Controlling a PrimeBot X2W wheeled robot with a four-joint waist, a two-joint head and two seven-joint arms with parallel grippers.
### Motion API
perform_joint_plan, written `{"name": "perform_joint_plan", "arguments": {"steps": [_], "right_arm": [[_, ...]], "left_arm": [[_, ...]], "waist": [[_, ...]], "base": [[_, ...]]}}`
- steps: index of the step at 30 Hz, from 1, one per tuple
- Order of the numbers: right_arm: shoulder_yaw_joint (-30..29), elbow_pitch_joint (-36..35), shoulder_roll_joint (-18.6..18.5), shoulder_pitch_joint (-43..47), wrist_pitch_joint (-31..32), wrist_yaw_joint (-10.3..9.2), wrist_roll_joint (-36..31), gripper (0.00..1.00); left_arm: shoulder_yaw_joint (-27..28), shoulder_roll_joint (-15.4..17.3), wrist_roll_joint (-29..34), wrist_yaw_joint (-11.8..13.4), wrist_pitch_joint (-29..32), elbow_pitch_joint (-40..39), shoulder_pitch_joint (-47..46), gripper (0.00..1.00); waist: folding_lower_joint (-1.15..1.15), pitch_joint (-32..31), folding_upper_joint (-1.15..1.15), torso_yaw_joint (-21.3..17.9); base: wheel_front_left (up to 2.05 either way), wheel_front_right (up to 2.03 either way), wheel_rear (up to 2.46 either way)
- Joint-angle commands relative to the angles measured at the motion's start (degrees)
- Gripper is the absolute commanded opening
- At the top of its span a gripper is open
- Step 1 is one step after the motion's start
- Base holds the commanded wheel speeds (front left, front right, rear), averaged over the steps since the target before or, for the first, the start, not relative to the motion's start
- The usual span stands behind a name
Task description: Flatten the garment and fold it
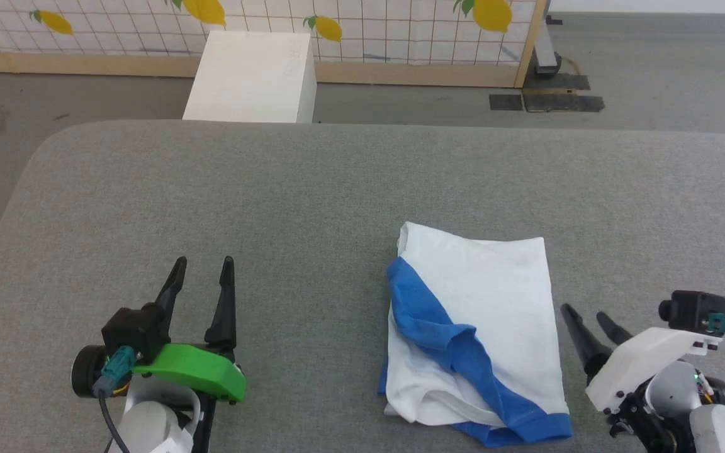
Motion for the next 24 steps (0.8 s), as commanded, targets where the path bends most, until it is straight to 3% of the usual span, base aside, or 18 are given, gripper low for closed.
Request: {"name": "perform_joint_plan", "arguments": {"steps": [1,7,12,13,15,20,24], "right_arm": [[0.1,1.7,0.0,-1.6,0.7,-0.08,1.0,1.0],[2.1,10.0,0.0,-4.7,4.4,-0.08,4.8,1.0],[4.1,13.4,0.0,-6.1,7.8,-0.08,4.3,1.0],[4.3,13.7,0.0,-6.2,8.5,-0.08,4.3,0.61],[4.9,13.4,0.0,-6.5,9.5,-0.08,3.6,0.0],[5.4,8.8,0.0,-7.7,9.8,-0.08,-2.9,0.0],[9.7,1.6,0.0,-9.3,12.4,-0.08,-14.3,0.0]], "left_arm": [[0.0,0.1,0.9,-0.4,-0.2,-0.4,-0.5,1.0],[-0.4,0.0,0.7,-0.4,-0.2,-0.5,-0.8,1.0],[-0.7,0.0,0.5,-0.4,-0.2,-0.6,-0.9,1.0],[-0.7,0.0,0.5,-0.4,-0.2,-0.7,-0.9,1.0],[-0.7,0.0,0.4,-0.4,-0.2,-0.8,-0.9,1.0],[0.0,0.1,0.4,-0.4,-0.2,-1.4,-0.7,1.0],[0.7,0.2,0.6,-0.4,-0.2,-2.3,-0.5,1.0]], "waist": [[0.0,0.4,0.0,0.4],[0.0,0.8,0.0,1.1],[0.0,1.0,0.0,1.4],[0.0,1.0,0.0,1.4],[0.0,1.0,0.0,1.4],[0.0,1.1,0.0,0.7],[0.0,1.8,0.0,-0.6]], "base": [[0.0,0.0,0.0],[0.0,0.0,0.0],[0.0,0.0,0.0],[0.0,0.0,0.0],[0.0,0.0,0.0],[0.0,0.0,0.0],[0.0,0.0,0.0]]}}
